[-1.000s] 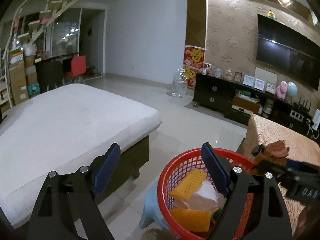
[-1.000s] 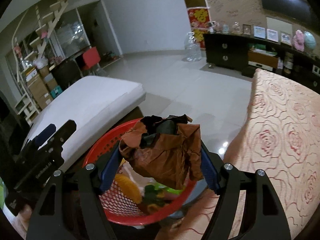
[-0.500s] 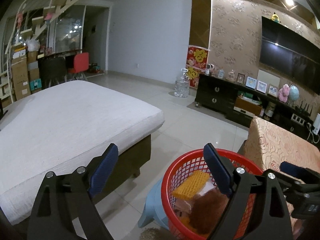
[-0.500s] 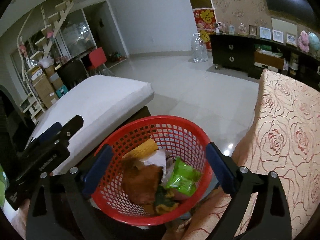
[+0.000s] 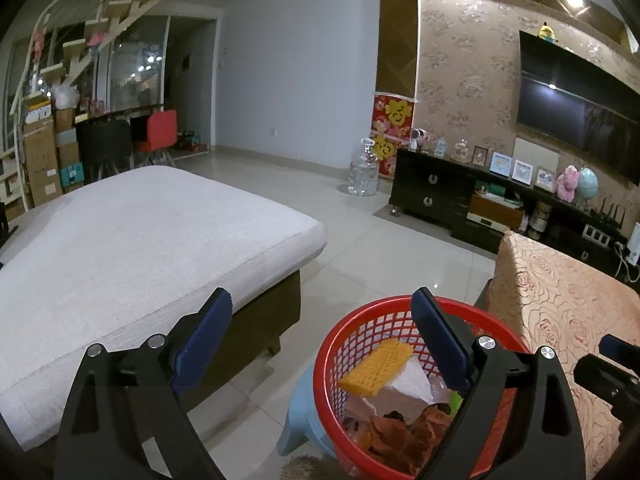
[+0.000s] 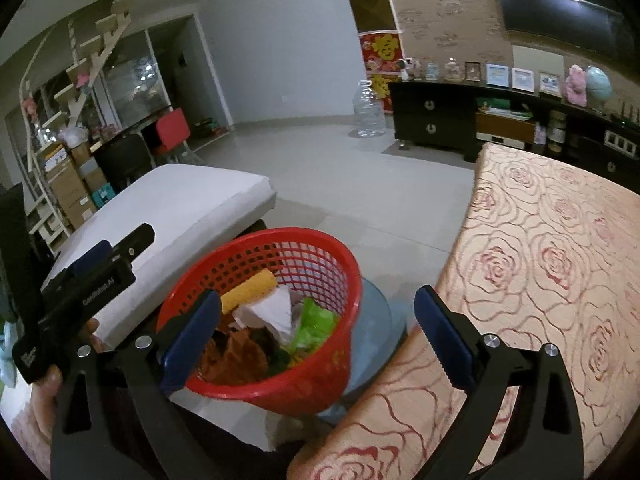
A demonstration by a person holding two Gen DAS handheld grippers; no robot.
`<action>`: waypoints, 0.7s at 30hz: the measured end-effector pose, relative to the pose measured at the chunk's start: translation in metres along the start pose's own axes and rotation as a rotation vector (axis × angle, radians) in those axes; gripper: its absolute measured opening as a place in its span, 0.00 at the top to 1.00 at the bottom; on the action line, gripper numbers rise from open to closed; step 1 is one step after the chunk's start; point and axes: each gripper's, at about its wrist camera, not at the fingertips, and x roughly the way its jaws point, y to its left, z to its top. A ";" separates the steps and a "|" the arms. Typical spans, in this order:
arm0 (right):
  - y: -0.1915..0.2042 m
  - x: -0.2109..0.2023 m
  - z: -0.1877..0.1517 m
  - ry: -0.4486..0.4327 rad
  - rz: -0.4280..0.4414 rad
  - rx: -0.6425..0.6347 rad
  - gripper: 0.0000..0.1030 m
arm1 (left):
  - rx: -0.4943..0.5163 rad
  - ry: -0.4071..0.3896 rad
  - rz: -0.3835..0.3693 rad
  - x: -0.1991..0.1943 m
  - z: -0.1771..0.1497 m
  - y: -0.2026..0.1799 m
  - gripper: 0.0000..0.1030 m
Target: Collect trash
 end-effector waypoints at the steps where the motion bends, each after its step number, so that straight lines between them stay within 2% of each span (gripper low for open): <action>1: 0.000 -0.003 -0.002 -0.001 -0.008 0.000 0.08 | 0.010 -0.004 0.004 -0.003 0.000 -0.002 0.15; 7: 0.004 -0.026 -0.015 -0.023 -0.046 -0.019 0.07 | 0.056 -0.006 0.004 -0.021 -0.006 -0.015 0.12; 21: 0.018 -0.065 -0.031 -0.076 -0.082 -0.038 0.07 | 0.108 0.042 -0.026 -0.070 -0.025 -0.016 0.08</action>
